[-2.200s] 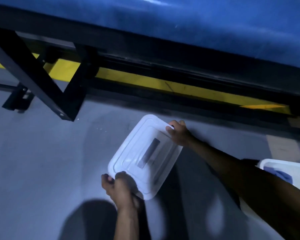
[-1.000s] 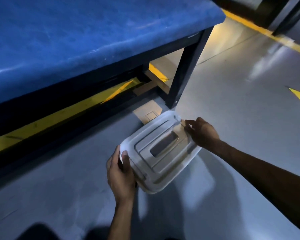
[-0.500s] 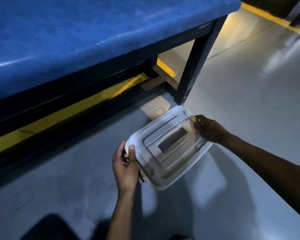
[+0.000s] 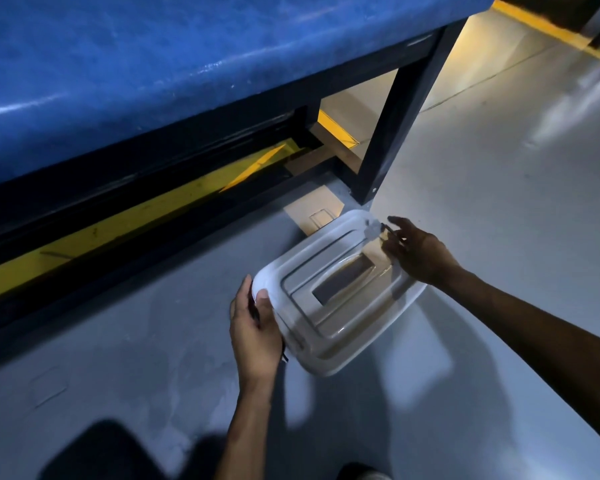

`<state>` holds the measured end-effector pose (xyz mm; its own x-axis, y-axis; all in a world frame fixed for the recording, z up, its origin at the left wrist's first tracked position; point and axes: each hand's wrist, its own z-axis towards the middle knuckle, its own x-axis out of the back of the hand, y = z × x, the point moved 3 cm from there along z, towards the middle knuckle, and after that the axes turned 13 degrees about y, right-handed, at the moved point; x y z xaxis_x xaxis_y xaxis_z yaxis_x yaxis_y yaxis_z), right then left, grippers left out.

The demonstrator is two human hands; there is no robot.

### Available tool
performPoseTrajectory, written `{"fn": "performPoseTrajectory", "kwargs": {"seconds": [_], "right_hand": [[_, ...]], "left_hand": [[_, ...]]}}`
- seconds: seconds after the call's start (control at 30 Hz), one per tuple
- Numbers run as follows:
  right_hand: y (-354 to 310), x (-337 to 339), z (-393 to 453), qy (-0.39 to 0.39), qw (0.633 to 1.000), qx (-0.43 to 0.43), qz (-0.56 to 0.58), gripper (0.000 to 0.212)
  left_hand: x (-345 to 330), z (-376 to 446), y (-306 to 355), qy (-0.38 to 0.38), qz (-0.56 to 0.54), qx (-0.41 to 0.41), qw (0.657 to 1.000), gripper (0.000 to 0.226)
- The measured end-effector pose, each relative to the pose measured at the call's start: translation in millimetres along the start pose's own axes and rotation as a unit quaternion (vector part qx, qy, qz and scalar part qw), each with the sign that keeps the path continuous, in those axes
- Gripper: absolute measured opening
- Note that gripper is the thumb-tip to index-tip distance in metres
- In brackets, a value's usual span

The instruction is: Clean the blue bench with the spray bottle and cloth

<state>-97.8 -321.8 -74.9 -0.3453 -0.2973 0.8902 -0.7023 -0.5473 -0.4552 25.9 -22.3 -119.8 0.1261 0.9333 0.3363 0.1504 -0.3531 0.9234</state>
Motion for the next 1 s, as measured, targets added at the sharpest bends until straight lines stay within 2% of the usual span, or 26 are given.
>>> {"fn": "performPoseTrajectory", "kwargs": {"seconds": [0.07,0.13,0.17,0.23,0.27,0.3,0.33,0.4,0.47,0.57,0.63,0.8,0.9,1.0], "right_hand": [[0,-1,6,-0.052,0.997,-0.050,-0.005,0.056],[0,3,16,-0.083,0.993,-0.089,-0.008,0.048],[1,7,21,-0.091,0.988,-0.125,0.029,0.037],[-1,16,25,-0.107,0.951,-0.219,0.190,0.018],[-1,20,25,-0.099,0.929,-0.256,0.246,0.019],[0,22,25,-0.095,0.921,-0.268,0.265,0.020],[2,23,25,-0.090,0.932,-0.253,0.242,0.020],[1,23,23,-0.090,0.954,-0.223,0.179,0.022],[3,21,23,-0.091,0.957,-0.225,0.159,0.023],[6,17,24,-0.101,0.959,-0.223,0.143,0.017],[4,12,26,-0.102,0.966,-0.207,0.118,0.012],[2,6,30,-0.063,0.989,-0.121,0.051,0.020],[1,9,41,-0.097,0.987,-0.121,0.037,0.016],[-2,25,55,-0.201,0.971,-0.118,-0.048,0.026]], "left_hand": [[1,-6,-5,0.000,-0.032,0.055,0.998,0.015],[6,-14,-9,-0.018,-0.052,0.122,0.991,0.041],[9,-17,-13,-0.046,-0.071,0.161,0.983,0.052],[14,-24,-23,-0.081,-0.167,0.281,0.942,0.053],[15,-28,-26,-0.084,-0.216,0.334,0.914,0.046],[18,-31,-27,-0.081,-0.252,0.365,0.893,0.039],[20,-34,-24,-0.075,-0.276,0.379,0.880,0.037],[22,-37,-21,-0.070,-0.304,0.372,0.874,0.035],[25,-39,-15,-0.081,-0.315,0.351,0.878,0.028],[22,-39,-9,-0.071,-0.290,0.299,0.906,0.020],[18,-38,-5,-0.047,-0.262,0.258,0.929,0.023],[14,-40,2,-0.033,-0.221,0.200,0.954,0.031],[15,-33,2,-0.030,-0.223,0.202,0.953,0.029],[23,-37,18,-0.047,-0.202,0.191,0.960,0.021]]}}
